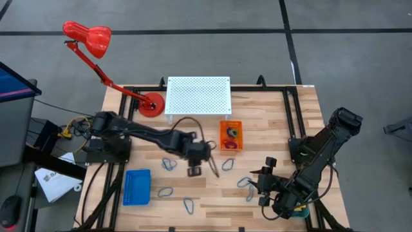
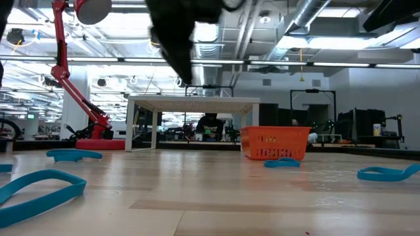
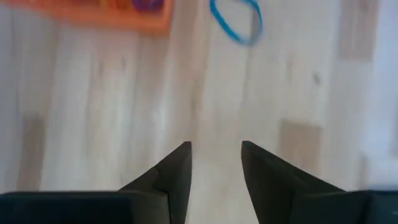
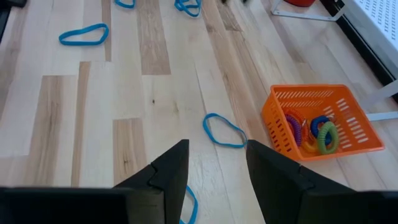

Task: Pick & Place Office Desk Supplies
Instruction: Put the blue rubber band into the blue bin

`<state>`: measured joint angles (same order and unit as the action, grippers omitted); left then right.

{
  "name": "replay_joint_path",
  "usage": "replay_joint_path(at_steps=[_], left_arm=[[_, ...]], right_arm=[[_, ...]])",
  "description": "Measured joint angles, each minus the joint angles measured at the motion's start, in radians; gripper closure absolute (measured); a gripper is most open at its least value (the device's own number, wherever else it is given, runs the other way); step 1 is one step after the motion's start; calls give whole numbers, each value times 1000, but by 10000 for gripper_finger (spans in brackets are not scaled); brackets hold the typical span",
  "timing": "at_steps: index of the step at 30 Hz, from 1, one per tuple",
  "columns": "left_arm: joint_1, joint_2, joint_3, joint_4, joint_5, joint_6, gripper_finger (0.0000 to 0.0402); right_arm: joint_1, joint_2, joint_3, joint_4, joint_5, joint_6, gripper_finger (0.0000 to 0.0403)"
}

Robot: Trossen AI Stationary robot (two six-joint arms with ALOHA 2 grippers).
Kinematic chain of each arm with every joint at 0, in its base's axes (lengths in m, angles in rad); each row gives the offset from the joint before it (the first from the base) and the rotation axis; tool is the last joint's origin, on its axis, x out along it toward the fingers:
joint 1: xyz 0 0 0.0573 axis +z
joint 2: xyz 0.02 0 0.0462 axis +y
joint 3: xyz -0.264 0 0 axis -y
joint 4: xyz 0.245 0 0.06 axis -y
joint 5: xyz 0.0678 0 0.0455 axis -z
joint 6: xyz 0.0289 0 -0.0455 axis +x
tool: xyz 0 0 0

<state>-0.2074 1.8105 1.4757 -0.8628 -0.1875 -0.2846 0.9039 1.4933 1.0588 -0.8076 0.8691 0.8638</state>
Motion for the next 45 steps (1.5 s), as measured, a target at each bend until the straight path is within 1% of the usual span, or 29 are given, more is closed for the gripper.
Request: replay_joint_path(at_steps=[2,5,10,13,18,23,28,32,37,40,45], left_arm=[[-37,-37,-15,-63,-9,-80,270],[-89,-107,-77,-90,-23,-195,270],[-147,-237,-253,-85,-45,-382,270],[-158,-307,-394,-18,-59,-450,270],[-133,-385,-637,191,-55,-492,270],[-119,-403,-793,366,-47,-478,270],[-138,-403,-853,437,-40,-439,270],[-170,-403,-856,481,-29,-411,270],[-197,-403,-856,490,-27,-402,270],[-222,-402,-856,503,-20,-369,270],[-245,-402,-856,525,-34,-343,270]], right_arm=[[0,0,0,0,0,1,246],[0,0,0,1,0,1,246],[0,0,0,3,0,1,246],[-1,0,0,4,0,1,246],[-2,0,0,4,0,1,246],[-4,0,0,4,0,1,246],[-5,0,0,3,0,1,246],[-5,0,0,3,0,1,246],[-5,0,0,4,0,1,246],[-5,0,0,6,0,1,246],[-5,0,0,6,0,1,246]])
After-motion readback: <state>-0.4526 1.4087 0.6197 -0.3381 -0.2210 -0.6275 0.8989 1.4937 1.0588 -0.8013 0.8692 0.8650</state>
